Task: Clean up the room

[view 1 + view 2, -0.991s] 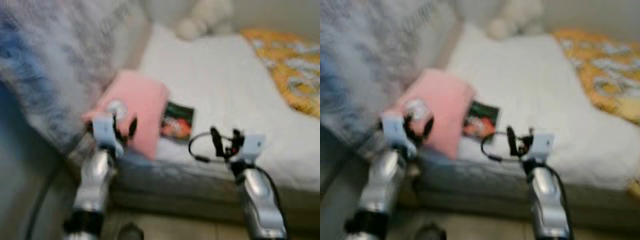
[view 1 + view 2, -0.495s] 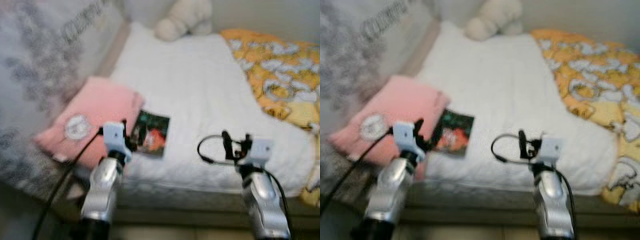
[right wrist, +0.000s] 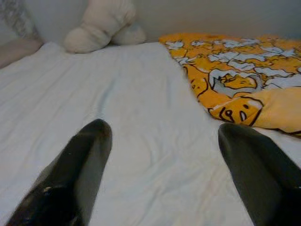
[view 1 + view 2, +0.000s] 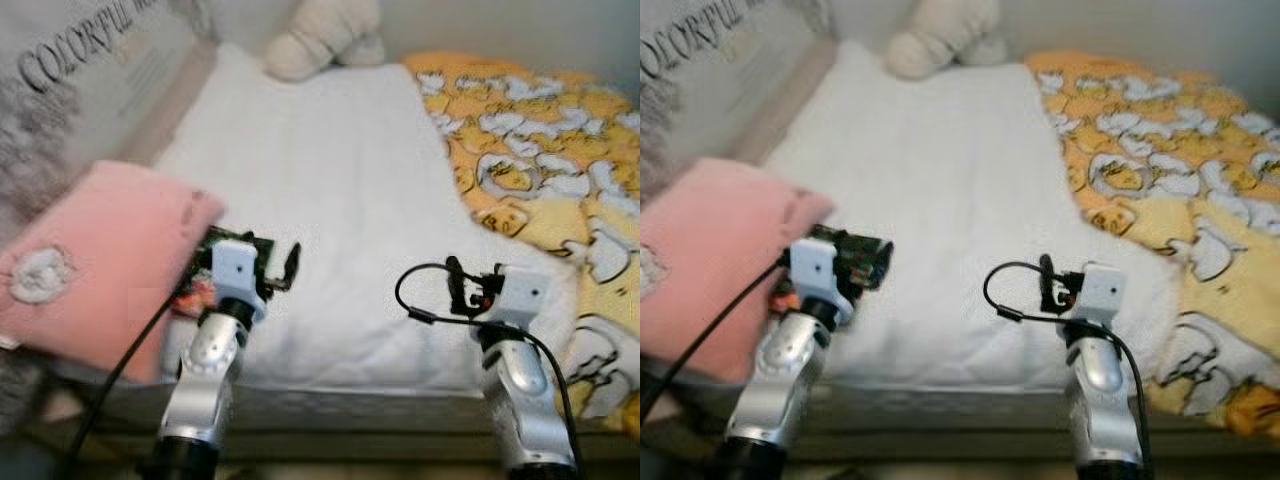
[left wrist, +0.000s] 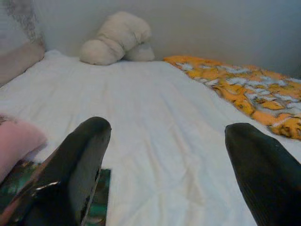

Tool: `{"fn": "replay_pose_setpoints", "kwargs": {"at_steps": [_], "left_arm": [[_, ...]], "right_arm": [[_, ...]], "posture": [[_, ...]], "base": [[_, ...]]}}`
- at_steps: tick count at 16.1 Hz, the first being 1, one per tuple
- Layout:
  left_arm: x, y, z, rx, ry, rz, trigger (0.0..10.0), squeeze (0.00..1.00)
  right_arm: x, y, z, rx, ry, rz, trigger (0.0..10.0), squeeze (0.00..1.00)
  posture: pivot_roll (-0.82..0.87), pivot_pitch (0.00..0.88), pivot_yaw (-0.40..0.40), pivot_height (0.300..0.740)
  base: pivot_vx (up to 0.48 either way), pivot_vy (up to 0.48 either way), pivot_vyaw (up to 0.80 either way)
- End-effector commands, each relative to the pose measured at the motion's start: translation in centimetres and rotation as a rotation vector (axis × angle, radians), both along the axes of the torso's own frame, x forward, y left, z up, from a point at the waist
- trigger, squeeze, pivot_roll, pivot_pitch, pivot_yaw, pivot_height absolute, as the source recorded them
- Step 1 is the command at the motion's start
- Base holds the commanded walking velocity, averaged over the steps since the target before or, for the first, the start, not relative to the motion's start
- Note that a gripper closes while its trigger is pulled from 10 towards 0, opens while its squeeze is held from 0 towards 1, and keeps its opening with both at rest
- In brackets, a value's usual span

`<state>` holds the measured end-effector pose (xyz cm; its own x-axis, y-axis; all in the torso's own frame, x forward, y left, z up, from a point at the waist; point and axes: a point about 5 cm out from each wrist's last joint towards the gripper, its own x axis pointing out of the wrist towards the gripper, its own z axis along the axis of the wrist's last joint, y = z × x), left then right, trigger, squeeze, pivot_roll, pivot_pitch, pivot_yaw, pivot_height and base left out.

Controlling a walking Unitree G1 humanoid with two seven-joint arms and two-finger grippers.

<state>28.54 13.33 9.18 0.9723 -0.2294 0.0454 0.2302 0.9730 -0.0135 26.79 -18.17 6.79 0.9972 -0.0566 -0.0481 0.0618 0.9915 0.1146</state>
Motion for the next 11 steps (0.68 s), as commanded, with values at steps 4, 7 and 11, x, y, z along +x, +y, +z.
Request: {"fn": "replay_pose_setpoints", "kwargs": {"at_steps": [4,7,11], "left_arm": [[0.1,0.5,-0.2,-0.002,0.015,0.037,10.0,1.0],[0.1,0.4,-0.3,0.01,0.019,0.031,10.0,1.0],[0.7,0.3,-1.0,0.04,0.061,0.005,10.0,1.0]], "right_arm": [[0.2,0.5,-0.5,-0.01,0.02,0.043,10.0,1.0],[0.2,0.6,-0.5,-0.007,0.02,0.055,10.0,1.0],[0.2,0.8,0.0,-0.02,-0.009,0.072,10.0,1.0]], "posture": [[0.07,0.0,-0.042,0.74],[0.06,0.0,-0.038,0.74],[0.04,0.0,-0.035,0.74]], "base": [[0.0,-0.457,0.0],[0.0,-0.44,0.0],[0.192,-0.405,0.0]]}}
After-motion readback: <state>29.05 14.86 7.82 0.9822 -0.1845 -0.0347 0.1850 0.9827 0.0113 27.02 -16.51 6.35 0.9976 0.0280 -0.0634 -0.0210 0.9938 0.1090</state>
